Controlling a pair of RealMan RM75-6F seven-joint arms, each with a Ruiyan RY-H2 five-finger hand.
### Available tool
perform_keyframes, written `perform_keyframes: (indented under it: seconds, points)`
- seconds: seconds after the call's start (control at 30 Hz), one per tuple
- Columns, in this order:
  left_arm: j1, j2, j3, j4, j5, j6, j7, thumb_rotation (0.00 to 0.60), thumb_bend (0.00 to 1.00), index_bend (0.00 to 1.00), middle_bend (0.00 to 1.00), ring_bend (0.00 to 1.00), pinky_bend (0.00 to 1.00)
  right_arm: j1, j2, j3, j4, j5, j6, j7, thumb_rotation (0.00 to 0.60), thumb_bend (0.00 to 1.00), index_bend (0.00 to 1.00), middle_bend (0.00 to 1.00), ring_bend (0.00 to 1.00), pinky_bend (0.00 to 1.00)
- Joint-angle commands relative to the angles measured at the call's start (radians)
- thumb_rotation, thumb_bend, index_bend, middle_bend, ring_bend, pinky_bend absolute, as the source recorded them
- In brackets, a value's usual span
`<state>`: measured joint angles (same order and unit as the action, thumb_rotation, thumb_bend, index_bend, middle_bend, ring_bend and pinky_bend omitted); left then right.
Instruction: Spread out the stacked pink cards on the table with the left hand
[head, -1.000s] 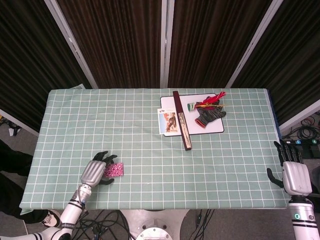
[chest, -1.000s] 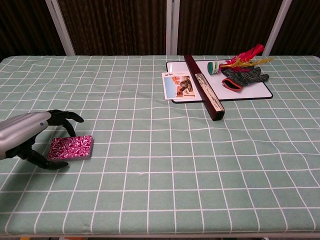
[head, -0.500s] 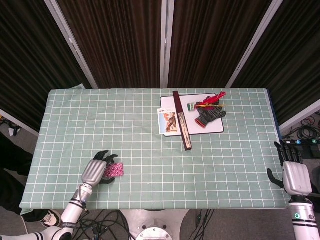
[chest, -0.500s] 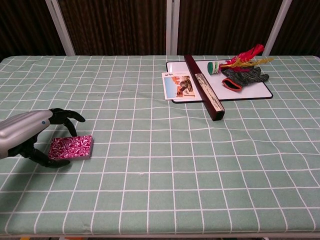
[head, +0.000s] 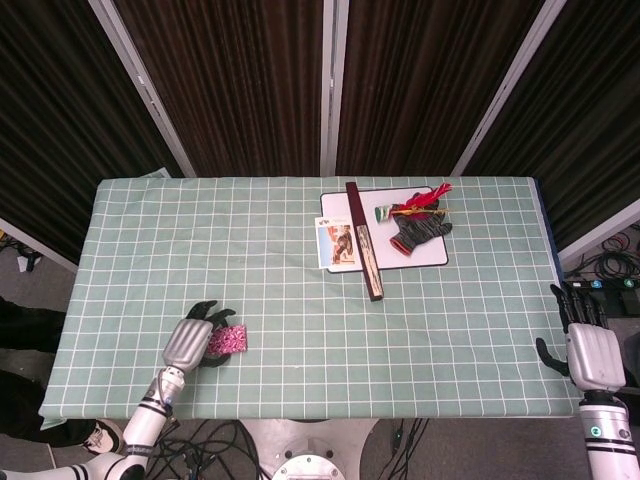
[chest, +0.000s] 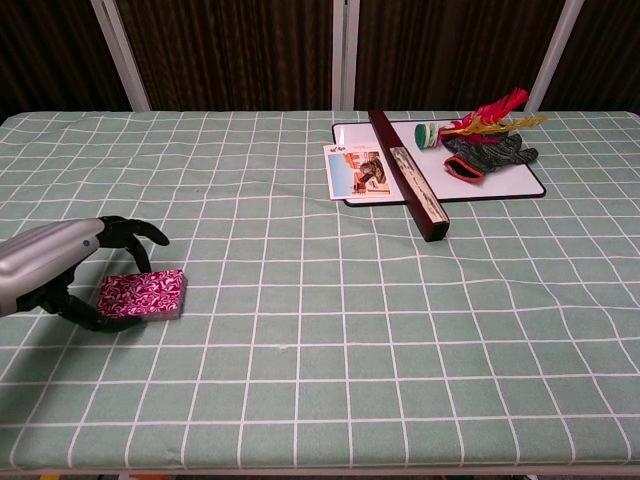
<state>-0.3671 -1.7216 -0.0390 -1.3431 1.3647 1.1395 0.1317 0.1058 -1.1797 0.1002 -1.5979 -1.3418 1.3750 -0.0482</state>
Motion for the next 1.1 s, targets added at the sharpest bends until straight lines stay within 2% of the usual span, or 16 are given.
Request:
perform_keyframes:
  seconds: [0.03, 0.63, 0.93, 1.1]
  points:
    - [0.001, 0.0, 0.0, 0.001, 0.0, 0.002, -0.004, 0.6, 0.21, 0.22, 0.38, 0.09, 0.11, 0.001, -0.001, 0.0, 0.0, 0.003, -0.003, -0.002, 0.6, 0.29, 0.0, 0.0, 0.0, 0.0]
    - [0.007, 0.019, -0.015, -0.017, 0.009, 0.036, -0.034, 0.6, 0.22, 0.24, 0.4, 0.11, 0.11, 0.003, 0.004, 0.002, -0.006, 0.009, -0.009, -0.001, 0.6, 0.29, 0.0, 0.0, 0.0, 0.0]
    - [-0.003, 0.052, -0.072, -0.023, -0.017, 0.059, -0.041, 0.6, 0.23, 0.24, 0.4, 0.11, 0.11, 0.005, 0.006, 0.003, -0.016, 0.008, -0.008, -0.011, 0.6, 0.29, 0.0, 0.0, 0.0, 0.0]
    - [-0.011, 0.053, -0.109, 0.026, -0.041, 0.069, -0.05, 0.6, 0.23, 0.24, 0.4, 0.11, 0.11, 0.004, 0.008, 0.003, -0.023, 0.001, -0.001, -0.014, 0.6, 0.29, 0.0, 0.0, 0.0, 0.0]
